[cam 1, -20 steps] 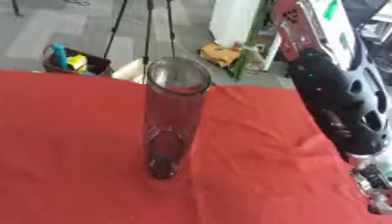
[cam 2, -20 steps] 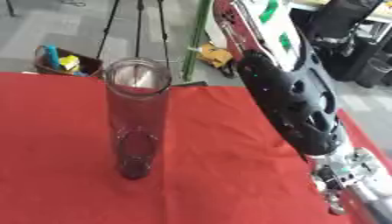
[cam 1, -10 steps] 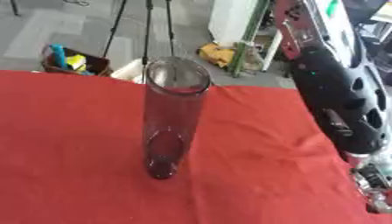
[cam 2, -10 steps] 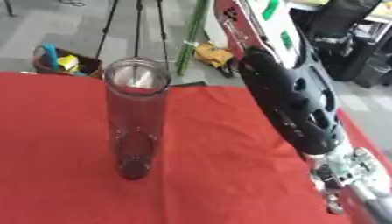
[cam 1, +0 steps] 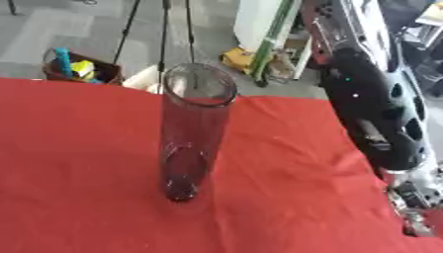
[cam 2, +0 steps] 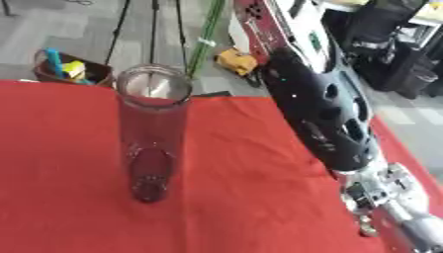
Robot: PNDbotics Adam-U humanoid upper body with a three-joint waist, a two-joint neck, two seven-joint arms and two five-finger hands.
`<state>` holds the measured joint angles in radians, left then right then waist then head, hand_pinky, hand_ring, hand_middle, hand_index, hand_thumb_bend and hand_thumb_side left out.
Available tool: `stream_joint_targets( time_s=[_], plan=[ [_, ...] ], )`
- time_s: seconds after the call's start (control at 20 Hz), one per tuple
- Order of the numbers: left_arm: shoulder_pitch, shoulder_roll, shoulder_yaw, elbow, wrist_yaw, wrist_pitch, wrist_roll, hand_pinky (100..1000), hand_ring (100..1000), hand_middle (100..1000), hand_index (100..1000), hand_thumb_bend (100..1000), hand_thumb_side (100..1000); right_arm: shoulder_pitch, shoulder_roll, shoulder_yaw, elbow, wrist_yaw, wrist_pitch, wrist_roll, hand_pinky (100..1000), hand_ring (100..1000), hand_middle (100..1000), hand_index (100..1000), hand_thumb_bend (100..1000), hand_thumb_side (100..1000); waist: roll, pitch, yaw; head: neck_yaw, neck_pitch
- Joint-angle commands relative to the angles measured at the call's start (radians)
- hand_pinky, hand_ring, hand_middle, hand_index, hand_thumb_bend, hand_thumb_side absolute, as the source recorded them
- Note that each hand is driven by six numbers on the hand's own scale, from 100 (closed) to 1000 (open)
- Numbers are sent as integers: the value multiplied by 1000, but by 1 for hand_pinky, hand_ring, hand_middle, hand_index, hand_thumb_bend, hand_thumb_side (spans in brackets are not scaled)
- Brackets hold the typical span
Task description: Arrange flowers into the vase.
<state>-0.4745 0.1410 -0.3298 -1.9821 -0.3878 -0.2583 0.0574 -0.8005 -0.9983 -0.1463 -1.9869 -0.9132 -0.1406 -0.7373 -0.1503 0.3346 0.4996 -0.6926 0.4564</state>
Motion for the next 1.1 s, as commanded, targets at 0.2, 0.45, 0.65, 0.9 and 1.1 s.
stream_joint_targets(
  time_s=[0.2,0.45,0.65,0.9,1.1],
  plan=[
    [-15,-3,-11,-18,2,1,-8,546,696,705,759,100,711,-2,-34,-15,-13,-21,-156,-108,100,100,100,100,100,775,-1,-9,2,-12,-12],
    [-14,-3,-11,-18,0,5,-13,545,698,706,760,100,714,8,-37,1,-13,39,-195,-45,100,100,100,100,100,763,-5,-6,4,-12,-11],
    [-14,-3,-10,-18,0,7,-15,545,698,706,759,100,715,19,-37,20,-13,105,-257,41,100,100,100,100,100,753,-7,-5,4,-7,-11],
    [-17,-5,-12,-18,3,6,-18,545,698,706,760,100,713,18,-25,31,-13,146,-273,56,100,100,100,100,100,750,-6,-4,5,1,-10],
    [-17,-6,-13,-18,5,5,-21,545,698,706,760,100,713,19,-16,41,-13,174,-274,53,100,100,100,100,100,749,-4,-3,7,6,-9]
  ],
)
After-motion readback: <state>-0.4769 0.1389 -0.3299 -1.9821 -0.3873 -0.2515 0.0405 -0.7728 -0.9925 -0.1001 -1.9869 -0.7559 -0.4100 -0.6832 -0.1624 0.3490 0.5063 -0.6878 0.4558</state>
